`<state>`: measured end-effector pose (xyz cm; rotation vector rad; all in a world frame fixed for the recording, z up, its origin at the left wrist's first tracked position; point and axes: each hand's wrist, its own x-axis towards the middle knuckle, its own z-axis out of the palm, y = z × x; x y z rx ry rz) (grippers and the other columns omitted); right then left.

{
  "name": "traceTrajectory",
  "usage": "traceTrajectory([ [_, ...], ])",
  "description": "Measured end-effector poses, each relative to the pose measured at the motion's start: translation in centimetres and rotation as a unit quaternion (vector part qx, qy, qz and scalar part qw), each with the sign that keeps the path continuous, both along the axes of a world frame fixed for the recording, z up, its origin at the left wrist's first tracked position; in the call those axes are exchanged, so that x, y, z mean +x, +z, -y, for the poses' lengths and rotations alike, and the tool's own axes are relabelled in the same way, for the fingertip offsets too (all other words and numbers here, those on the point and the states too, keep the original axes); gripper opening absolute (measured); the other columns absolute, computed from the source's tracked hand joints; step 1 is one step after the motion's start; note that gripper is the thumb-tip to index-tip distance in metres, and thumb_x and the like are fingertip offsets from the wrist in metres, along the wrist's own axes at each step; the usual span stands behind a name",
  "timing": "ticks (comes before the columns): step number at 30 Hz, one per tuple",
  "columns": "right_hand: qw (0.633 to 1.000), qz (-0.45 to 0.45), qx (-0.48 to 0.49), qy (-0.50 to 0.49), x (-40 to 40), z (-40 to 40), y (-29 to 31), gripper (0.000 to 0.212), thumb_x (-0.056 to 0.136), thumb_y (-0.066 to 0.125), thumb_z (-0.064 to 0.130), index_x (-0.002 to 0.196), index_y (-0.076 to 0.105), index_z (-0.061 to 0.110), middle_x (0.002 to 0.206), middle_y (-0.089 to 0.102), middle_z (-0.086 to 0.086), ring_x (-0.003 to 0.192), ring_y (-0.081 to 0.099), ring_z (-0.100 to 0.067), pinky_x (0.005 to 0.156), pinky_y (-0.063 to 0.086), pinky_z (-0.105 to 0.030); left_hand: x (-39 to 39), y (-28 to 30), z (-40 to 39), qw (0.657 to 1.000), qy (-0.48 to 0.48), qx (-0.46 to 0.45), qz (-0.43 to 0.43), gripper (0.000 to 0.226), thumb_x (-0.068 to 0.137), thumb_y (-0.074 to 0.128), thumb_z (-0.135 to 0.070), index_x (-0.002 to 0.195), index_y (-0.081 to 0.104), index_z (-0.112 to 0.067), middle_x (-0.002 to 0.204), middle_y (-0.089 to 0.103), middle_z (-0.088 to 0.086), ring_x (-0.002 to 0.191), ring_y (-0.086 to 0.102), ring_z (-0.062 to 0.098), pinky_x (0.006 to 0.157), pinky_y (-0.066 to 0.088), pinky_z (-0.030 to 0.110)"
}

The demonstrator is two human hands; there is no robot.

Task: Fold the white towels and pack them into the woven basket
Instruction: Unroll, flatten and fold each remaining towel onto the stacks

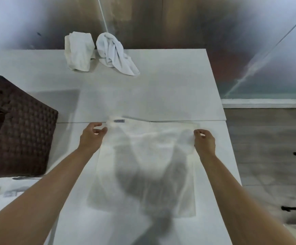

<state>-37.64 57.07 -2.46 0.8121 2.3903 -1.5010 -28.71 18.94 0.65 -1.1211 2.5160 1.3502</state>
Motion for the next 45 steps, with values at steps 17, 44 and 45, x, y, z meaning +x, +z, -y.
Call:
traceTrajectory([
  [17,0.983,0.121,0.111,0.079,20.5,-1.7,-2.1,0.037,0.096,0.061,0.02,0.133,0.058,0.017,0.119,0.065,-0.006,0.094,0.057,-0.021,0.077,0.049,-0.034,20.7,-6.2,-3.0,0.979,-0.122,-0.063,0.153,0.044,0.09,0.068,-0.017,0.132,0.054,-0.02,0.128,0.055,0.014,0.116,0.053,0.035,0.101,0.04,0.042],
  [44,0.97,0.149,-0.115,-0.156,38.0,-3.9,-1.7,0.015,0.097,0.065,0.008,0.106,0.058,-0.001,0.097,0.065,-0.019,0.076,0.069,-0.027,0.076,0.057,-0.04,34.0,-4.4,-5.7,0.988,0.014,0.027,0.151,0.019,0.092,0.063,-0.027,0.089,0.057,-0.01,0.085,0.063,0.009,0.075,0.06,0.026,0.062,0.046,0.033],
  [45,0.968,0.15,-0.122,-0.158,38.1,-4.4,-1.6,0.014,0.096,0.066,0.006,0.107,0.058,0.0,0.098,0.065,-0.019,0.076,0.069,-0.027,0.075,0.057,-0.039,34.6,-4.5,-6.2,0.986,0.039,0.04,0.159,0.019,0.092,0.063,-0.029,0.091,0.057,-0.011,0.085,0.063,0.009,0.077,0.061,0.028,0.067,0.05,0.037],
])
